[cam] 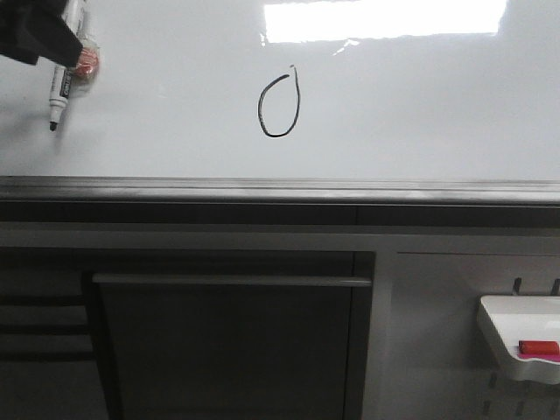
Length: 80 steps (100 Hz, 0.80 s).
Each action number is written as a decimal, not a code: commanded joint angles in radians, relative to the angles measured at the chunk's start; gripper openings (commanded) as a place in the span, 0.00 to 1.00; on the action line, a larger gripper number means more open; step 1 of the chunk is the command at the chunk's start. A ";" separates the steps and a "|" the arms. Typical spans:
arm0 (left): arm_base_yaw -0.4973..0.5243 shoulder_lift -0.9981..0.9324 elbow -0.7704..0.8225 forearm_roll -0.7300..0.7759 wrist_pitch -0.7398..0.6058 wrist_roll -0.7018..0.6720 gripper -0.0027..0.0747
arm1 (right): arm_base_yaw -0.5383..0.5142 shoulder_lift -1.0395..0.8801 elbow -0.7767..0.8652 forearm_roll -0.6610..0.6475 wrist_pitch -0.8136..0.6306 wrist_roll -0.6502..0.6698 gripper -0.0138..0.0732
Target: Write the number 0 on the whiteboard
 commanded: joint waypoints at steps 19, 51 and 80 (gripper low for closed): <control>0.004 -0.297 -0.036 0.015 0.296 -0.006 0.41 | -0.007 -0.156 0.176 -0.188 -0.275 0.257 0.53; 0.004 -0.633 0.156 0.011 0.301 -0.047 0.41 | -0.007 -0.318 0.499 -0.093 -0.550 0.503 0.53; 0.004 -0.757 0.327 0.008 0.184 -0.048 0.41 | -0.007 -0.343 0.627 -0.055 -0.611 0.492 0.51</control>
